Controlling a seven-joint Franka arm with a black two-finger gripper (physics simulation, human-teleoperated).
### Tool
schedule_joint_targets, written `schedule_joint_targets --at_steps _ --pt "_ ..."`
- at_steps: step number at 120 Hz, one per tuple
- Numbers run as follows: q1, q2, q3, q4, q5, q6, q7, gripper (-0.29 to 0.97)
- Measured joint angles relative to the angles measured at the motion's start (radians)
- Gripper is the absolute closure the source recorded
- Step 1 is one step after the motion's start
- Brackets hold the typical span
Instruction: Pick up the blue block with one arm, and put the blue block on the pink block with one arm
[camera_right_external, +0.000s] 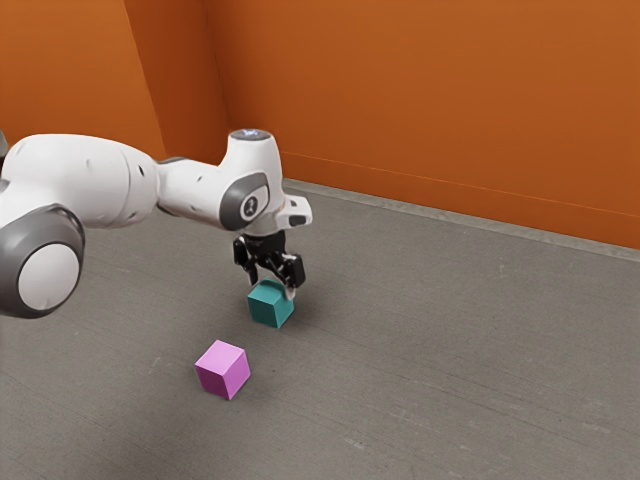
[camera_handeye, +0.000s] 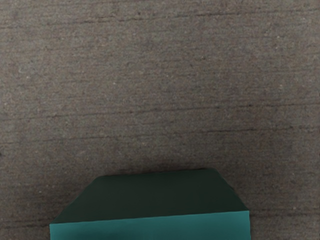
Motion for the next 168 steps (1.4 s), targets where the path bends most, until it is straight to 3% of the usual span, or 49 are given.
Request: schedule_joint_targets --at_steps 48,139,168 --pt "0.000 -0.042 0.000 -0.088 -0.017 0.039 0.016 0.00" --pt "0.001 0.003 -0.002 -0.057 -0.020 0.032 0.033 0.00" --pt "0.002 0.005 -0.002 -0.055 -0.047 0.020 0.039 0.16"
